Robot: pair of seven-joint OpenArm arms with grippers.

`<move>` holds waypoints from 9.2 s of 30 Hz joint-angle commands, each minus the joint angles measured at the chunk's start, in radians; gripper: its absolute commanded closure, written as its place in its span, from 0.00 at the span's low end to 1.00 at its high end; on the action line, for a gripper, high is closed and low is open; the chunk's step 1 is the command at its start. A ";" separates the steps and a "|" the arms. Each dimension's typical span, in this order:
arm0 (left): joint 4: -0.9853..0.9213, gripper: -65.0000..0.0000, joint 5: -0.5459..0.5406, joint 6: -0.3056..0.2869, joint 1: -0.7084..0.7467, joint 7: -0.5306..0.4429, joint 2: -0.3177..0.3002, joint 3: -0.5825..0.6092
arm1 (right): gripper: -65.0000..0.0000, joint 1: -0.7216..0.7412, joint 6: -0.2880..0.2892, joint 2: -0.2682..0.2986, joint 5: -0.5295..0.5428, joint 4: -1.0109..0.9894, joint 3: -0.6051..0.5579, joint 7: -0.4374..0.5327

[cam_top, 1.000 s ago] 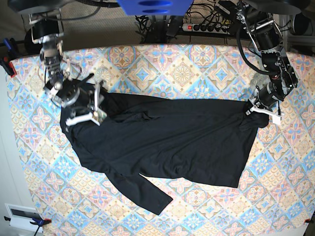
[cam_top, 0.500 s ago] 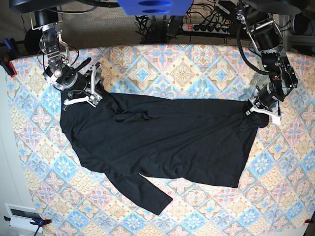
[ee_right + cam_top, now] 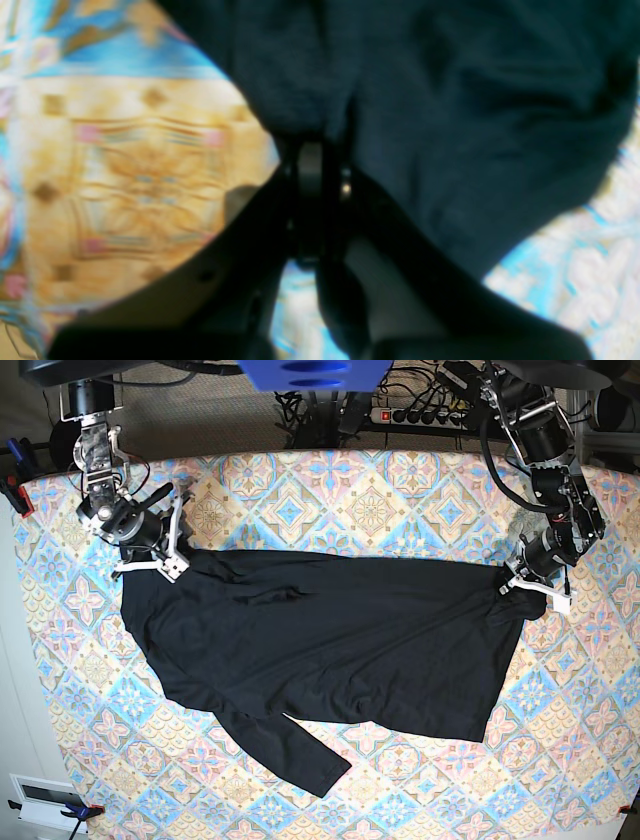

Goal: Layout the t-shirt on the table in an organized manner, then fold the t-shirt properly
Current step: 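Pull the shirt edge outward with the right gripper, away from the left gripper, then hold the shirt edge with both grippers and stretch it taut apart, then release the edge and move both grippers to the shirt's side edges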

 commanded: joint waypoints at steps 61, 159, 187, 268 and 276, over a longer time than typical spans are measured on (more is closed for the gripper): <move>0.011 1.00 0.004 0.004 -0.067 0.003 -0.038 0.035 | 0.69 -0.053 -0.011 -0.099 0.674 -0.093 0.544 -0.294; 0.192 1.00 -0.088 -0.076 0.128 0.054 -0.197 0.027 | 1.00 -0.036 -0.060 -0.214 0.799 -0.108 0.696 -0.518; 0.318 1.00 -0.085 -0.071 0.424 0.189 -0.174 -0.167 | 1.00 -0.264 -0.059 -0.212 0.797 -0.007 0.699 -0.523; -0.279 0.58 0.418 -0.068 -0.366 -0.307 -0.036 0.075 | 0.68 0.039 -0.059 -0.120 0.513 0.228 0.503 -0.432; -0.283 0.57 0.504 -0.068 -0.367 -0.320 0.001 0.077 | 0.68 0.039 -0.059 -0.122 0.513 0.208 0.503 -0.434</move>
